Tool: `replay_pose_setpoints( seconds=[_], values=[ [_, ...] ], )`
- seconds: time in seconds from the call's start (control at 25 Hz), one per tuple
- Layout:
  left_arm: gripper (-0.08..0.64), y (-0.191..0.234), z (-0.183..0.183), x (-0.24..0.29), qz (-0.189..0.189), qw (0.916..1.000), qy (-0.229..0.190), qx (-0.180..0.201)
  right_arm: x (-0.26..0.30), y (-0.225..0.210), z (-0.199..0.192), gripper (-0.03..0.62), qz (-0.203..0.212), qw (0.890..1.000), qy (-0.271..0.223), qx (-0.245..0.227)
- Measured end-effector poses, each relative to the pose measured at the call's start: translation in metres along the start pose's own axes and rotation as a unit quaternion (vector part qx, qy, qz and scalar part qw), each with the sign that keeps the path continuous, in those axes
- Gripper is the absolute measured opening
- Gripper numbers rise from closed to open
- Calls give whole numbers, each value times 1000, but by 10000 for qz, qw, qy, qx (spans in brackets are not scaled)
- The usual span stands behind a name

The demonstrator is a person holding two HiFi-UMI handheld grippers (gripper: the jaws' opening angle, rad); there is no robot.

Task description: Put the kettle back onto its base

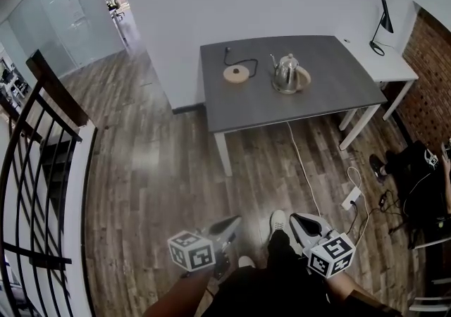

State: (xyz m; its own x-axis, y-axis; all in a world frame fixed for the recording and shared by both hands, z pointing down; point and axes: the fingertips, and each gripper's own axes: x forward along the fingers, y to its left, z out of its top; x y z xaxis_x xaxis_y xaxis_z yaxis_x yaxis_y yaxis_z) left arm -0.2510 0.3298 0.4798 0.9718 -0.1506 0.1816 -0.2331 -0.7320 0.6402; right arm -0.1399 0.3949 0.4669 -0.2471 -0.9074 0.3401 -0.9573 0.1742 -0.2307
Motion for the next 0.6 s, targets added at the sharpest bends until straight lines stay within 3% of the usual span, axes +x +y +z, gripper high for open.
replay_pose_setpoints(
  seconds=[0.6],
  values=[
    [0,50,42,35,599,9977,-284,-170,72,-52,34,28,537,9986,31,0]
  ],
)
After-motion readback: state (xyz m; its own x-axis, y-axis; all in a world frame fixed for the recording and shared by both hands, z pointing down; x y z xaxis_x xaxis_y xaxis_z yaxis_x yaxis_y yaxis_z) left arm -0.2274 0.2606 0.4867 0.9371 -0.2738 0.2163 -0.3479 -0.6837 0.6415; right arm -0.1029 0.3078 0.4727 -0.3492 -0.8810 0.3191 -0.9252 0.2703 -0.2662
